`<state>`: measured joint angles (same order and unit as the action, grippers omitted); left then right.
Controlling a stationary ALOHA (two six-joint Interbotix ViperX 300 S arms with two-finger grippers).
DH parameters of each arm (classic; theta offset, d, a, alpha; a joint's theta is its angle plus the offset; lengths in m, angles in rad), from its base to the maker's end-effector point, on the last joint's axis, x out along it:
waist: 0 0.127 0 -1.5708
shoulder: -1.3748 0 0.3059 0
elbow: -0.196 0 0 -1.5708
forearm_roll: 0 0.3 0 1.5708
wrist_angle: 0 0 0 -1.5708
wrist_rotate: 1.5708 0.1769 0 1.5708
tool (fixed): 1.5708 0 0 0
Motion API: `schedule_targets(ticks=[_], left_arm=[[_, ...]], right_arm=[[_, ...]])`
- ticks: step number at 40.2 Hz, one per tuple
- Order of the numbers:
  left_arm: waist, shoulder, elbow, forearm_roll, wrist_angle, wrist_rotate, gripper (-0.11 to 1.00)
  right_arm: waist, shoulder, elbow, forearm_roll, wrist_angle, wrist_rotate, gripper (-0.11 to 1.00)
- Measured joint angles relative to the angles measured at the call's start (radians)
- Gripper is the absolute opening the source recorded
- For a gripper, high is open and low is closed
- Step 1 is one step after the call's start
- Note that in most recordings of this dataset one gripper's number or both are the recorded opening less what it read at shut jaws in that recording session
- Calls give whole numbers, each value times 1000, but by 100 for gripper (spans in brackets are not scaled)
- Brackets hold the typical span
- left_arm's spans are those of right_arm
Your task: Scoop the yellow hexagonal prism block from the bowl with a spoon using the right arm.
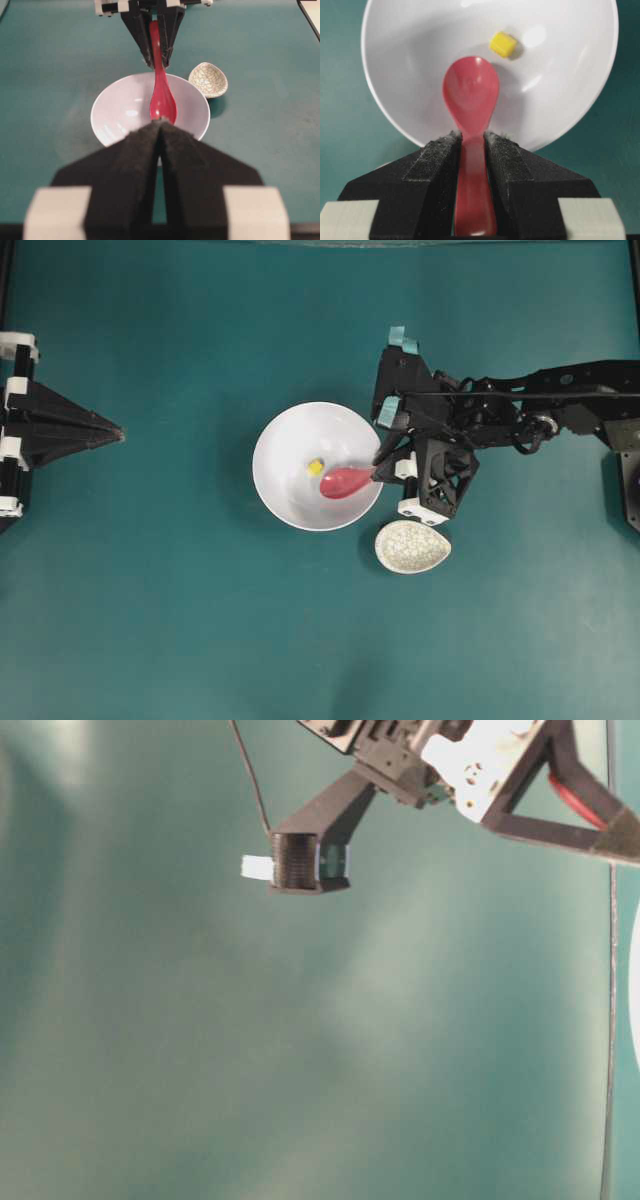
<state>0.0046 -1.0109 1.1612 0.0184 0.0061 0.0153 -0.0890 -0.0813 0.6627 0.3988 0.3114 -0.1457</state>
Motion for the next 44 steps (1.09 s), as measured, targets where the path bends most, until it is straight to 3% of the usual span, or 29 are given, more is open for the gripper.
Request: schedule_targets(ticks=[25,44], left_arm=[[0,2,0,2,0,0,-1],[0,2,0,0,0,0,-1]], right_arm=[[-28,12,-2,-2,32,55,24],[-29,109,-77,-5,31,40,24]])
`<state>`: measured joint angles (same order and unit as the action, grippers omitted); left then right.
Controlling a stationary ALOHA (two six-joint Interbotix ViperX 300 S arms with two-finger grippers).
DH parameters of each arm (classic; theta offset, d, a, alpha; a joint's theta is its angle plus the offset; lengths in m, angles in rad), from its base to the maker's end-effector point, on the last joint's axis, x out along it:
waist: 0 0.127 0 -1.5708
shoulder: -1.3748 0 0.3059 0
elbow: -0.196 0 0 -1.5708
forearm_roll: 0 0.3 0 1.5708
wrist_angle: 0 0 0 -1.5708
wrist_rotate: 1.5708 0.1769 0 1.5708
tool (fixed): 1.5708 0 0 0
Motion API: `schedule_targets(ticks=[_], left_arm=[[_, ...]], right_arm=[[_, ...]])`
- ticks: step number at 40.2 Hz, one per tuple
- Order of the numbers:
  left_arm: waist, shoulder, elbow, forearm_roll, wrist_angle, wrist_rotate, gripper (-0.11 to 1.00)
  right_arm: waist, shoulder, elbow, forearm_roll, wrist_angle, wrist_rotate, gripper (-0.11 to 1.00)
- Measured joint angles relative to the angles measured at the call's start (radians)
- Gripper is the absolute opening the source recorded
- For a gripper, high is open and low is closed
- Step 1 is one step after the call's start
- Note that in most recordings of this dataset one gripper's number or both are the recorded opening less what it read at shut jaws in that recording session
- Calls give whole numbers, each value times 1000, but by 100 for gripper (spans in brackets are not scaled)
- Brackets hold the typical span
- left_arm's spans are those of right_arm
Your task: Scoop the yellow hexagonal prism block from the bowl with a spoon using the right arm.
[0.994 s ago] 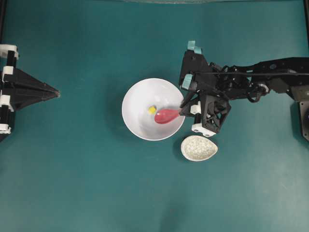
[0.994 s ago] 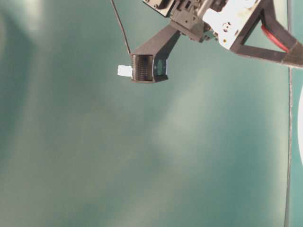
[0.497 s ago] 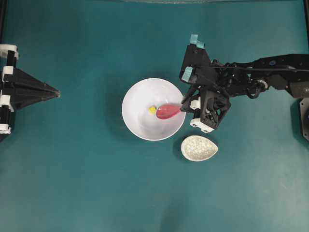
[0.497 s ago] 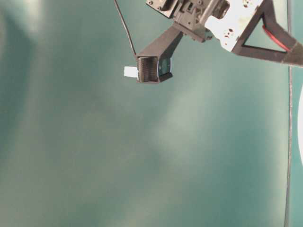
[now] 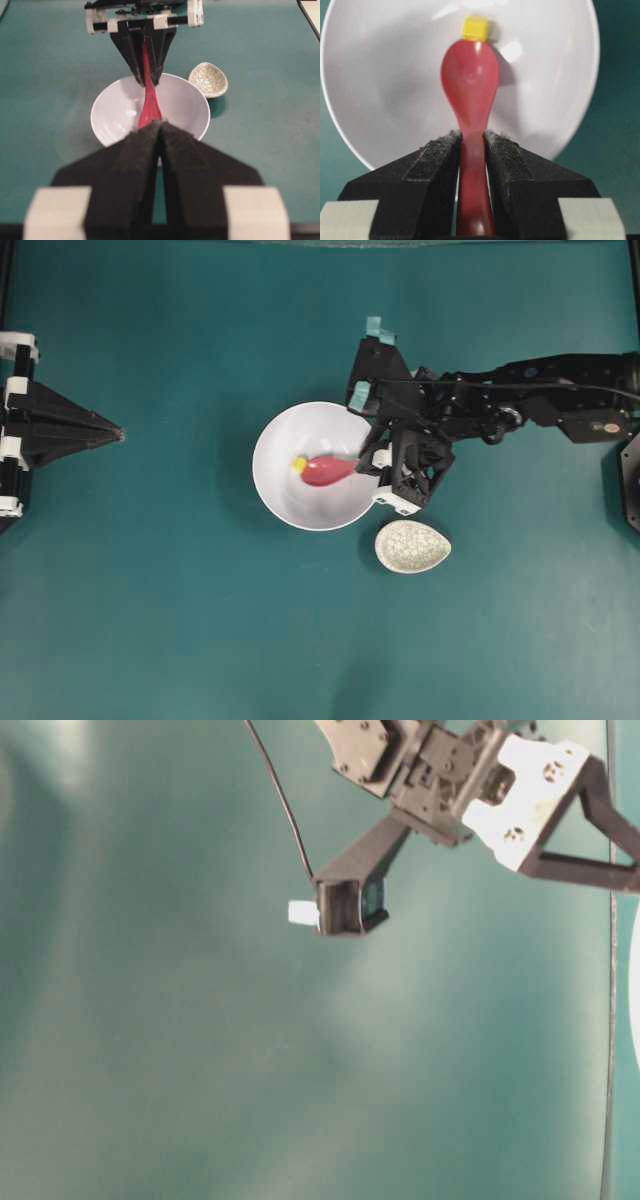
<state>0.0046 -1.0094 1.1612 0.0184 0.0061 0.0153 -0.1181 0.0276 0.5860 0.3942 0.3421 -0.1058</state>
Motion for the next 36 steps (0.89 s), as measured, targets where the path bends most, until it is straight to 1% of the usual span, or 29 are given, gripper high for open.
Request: schedule_targets(ticks=[10,22,36], left_arm=[[0,0,0,2,0,0,-1],[0,0,0,0,0,0,-1],[0,0,0,0,0,0,-1]], right_arm=[[0,32,-31,-17,-26,-6,24],[0,34,-31,-35,-92,-5,24],[-2,34,-31,-55,-141,-3,24]])
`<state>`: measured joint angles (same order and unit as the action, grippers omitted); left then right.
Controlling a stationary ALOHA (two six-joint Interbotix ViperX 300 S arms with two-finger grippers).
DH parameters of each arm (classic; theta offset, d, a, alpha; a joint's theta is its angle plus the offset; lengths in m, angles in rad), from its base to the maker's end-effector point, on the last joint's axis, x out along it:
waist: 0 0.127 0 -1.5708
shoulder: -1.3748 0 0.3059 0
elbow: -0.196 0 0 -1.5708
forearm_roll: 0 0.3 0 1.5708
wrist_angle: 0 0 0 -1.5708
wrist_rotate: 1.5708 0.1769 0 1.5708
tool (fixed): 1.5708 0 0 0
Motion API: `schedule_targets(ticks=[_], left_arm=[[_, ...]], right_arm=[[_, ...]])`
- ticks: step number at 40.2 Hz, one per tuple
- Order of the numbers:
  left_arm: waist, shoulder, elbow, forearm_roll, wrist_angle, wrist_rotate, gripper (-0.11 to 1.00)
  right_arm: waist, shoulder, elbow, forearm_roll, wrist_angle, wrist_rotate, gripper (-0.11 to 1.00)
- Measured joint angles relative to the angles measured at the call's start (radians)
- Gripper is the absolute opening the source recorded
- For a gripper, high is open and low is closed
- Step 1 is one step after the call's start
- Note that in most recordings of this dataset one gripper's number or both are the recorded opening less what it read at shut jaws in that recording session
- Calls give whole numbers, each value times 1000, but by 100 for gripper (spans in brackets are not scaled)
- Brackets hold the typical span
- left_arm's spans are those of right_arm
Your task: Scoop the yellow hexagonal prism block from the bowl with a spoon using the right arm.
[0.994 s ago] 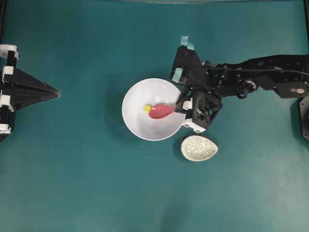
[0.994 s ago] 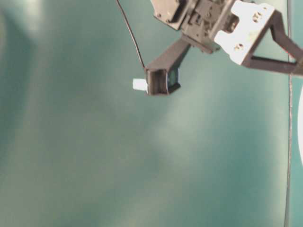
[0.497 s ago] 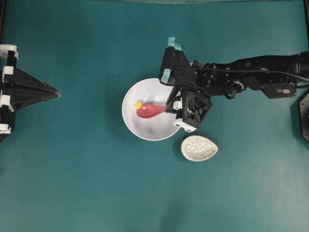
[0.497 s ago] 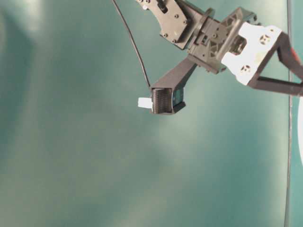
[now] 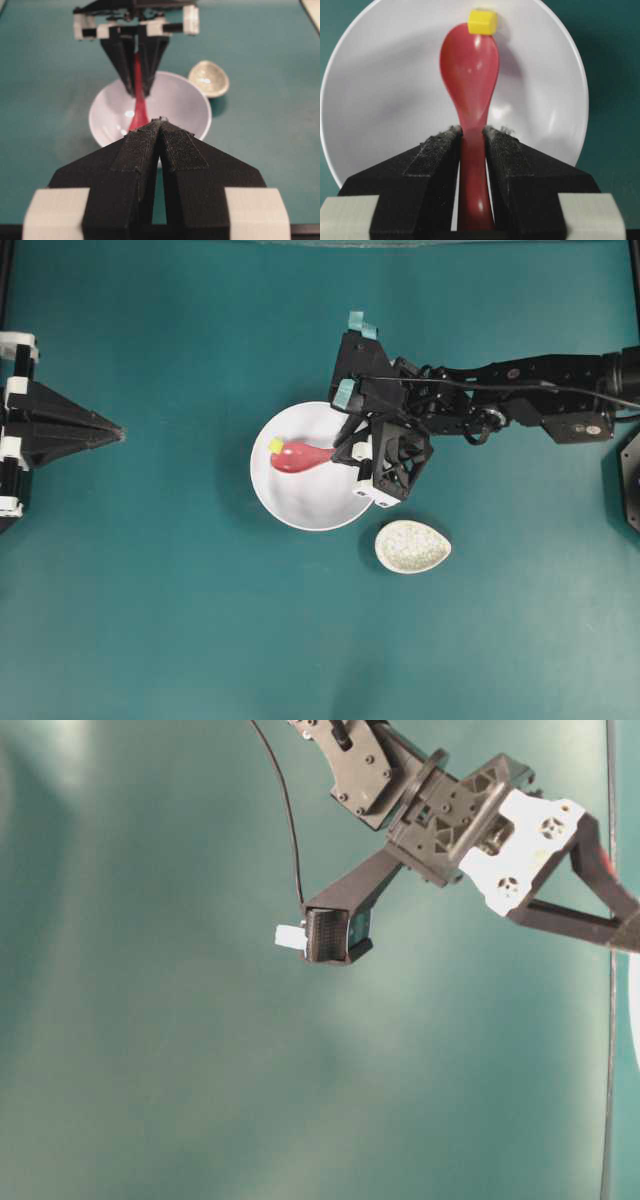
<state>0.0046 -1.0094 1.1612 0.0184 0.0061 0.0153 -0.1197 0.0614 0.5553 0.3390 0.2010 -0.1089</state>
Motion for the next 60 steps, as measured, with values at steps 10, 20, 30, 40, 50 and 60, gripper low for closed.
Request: schedule_targets(ticks=[10,20,30,40,50,60], left_arm=[[0,0,0,2,0,0,-1],[0,0,0,2,0,0,-1],[0,-2,0,0,0,0,-1],[0,0,0,2,0,0,-1],[0,0,0,2,0,0,-1],[0,0,0,2,0,2,-1]], right_arm=[[-5,0,3,0,-32,2,24],[-5,-8,31,0,-69,11,24],[-5,-32,72,2,-117,17,24],[-6,-63,120,8,-164,18,24],[8,-107,166,11,-222,20,24],[28,-175,192,12,-235,21,24]])
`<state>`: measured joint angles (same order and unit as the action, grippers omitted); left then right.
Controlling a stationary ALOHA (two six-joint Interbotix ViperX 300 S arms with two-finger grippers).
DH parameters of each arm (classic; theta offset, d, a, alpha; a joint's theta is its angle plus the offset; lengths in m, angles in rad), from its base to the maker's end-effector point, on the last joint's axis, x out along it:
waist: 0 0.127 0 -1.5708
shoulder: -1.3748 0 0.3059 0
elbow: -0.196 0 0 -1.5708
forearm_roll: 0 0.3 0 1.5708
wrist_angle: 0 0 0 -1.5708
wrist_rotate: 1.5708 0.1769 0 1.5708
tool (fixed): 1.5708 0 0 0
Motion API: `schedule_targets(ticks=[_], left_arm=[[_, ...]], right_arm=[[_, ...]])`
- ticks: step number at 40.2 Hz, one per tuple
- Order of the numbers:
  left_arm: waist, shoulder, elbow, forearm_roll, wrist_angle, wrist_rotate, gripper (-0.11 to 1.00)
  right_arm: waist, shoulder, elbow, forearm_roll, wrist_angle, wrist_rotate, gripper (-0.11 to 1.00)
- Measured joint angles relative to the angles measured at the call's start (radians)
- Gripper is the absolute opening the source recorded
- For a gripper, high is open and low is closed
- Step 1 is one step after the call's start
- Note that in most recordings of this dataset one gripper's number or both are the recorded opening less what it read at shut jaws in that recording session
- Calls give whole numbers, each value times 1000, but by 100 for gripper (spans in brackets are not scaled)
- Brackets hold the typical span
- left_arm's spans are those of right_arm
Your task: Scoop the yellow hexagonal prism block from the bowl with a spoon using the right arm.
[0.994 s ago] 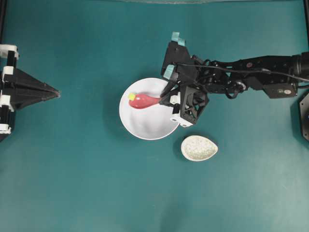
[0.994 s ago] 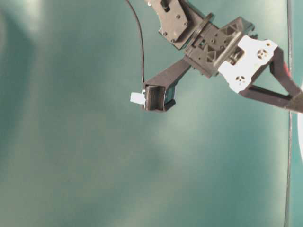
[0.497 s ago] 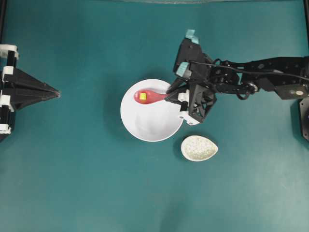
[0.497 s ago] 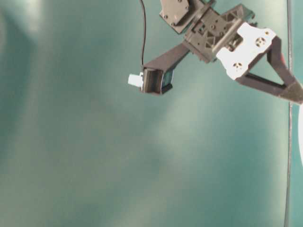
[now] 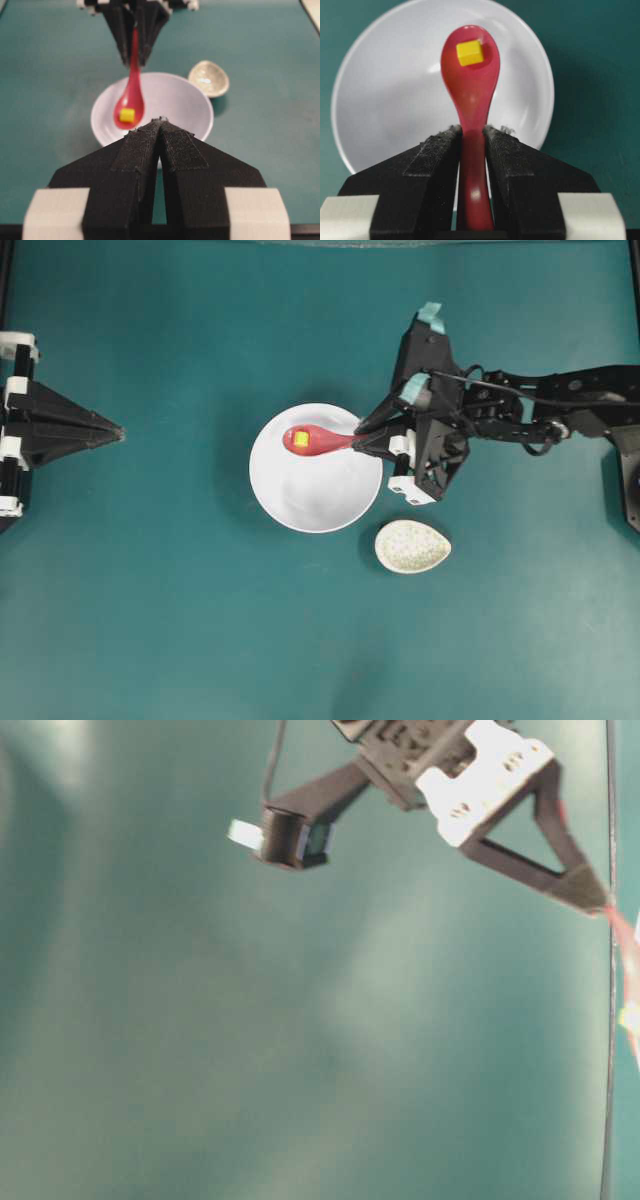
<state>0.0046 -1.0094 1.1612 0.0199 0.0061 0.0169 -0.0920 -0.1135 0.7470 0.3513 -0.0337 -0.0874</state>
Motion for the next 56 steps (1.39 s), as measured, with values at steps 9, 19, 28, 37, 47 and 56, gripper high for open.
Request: schedule_targets(ticks=[9,19,28,37,47,56], left_arm=[[0,0,0,0,0,0,-1],[-2,0,0,0,0,0,-1],[0,0,0,0,0,0,-1],[0,0,0,0,0,0,-1],[0,0,0,0,0,0,-1],[0,0,0,0,0,0,-1]], right_arm=[[2,-97,5,-2,15,0,24],[2,-192,8,-2,44,-2,24],[2,-233,8,0,60,-2,24],[2,-233,6,-2,60,0,24],[2,-233,6,0,60,0,24],[2,-233,8,0,48,-2,24]])
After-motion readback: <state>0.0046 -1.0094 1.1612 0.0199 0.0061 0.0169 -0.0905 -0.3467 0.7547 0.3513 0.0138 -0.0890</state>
